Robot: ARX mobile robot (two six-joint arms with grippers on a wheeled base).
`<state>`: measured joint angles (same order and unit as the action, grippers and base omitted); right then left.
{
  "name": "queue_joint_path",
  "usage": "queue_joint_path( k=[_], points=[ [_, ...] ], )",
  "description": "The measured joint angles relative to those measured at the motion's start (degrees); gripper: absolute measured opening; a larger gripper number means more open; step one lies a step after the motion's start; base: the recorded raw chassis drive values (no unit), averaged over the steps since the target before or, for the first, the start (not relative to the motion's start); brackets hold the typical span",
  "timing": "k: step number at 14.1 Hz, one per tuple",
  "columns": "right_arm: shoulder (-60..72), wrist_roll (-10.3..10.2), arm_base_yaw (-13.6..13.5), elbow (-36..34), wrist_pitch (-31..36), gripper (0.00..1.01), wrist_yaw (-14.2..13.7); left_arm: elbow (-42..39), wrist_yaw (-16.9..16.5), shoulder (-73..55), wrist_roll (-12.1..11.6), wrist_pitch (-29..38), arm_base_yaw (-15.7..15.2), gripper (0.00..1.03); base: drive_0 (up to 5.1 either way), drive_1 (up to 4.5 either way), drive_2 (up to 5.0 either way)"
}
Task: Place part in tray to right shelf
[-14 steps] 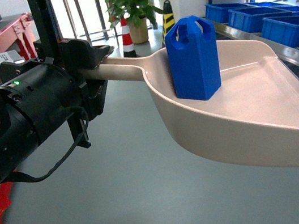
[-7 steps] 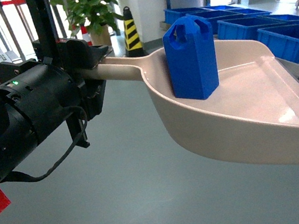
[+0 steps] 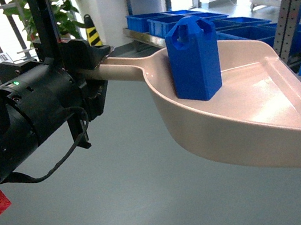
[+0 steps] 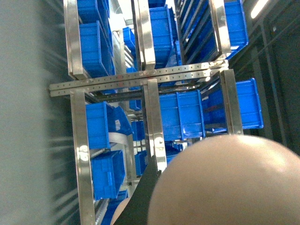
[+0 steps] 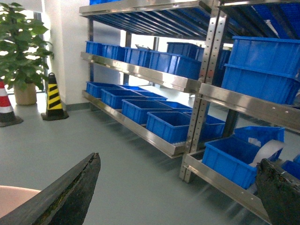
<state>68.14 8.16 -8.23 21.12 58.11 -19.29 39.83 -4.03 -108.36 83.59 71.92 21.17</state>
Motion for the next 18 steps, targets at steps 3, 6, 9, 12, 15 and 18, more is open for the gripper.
queue_joint_path(
  k=[3,6,9,12,15,18],
  points=[
    [0.0,0.0,0.0,0.0,0.0,0.98,0.0,0.0,0.0,0.0,0.0,0.0,0.0,0.13,0.0,4.13,-4.2],
    [0.0,0.0,0.0,0.0,0.0,0.98,0.0,0.0,0.0,0.0,0.0,0.0,0.0,0.13,-1.1,0.25,-2.5],
    [0.0,0.0,0.0,0.0,0.0,0.98,0.0,0.0,0.0,0.0,0.0,0.0,0.0,0.13,-1.7,-1.69,-1.7],
    [0.0,0.0,0.0,0.0,0.0,0.98,0.0,0.0,0.0,0.0,0.0,0.0,0.0,0.13,-1.7,-1.69,-1.7],
    [0.0,0.0,0.0,0.0,0.0,0.98,0.0,0.0,0.0,0.0,0.0,0.0,0.0,0.13,-1.7,-1.69,-1.7],
    [0.0,0.0,0.0,0.0,0.0,0.98,0.0,0.0,0.0,0.0,0.0,0.0,0.0,0.13,-1.7,-1.71,-1.7]
  ],
)
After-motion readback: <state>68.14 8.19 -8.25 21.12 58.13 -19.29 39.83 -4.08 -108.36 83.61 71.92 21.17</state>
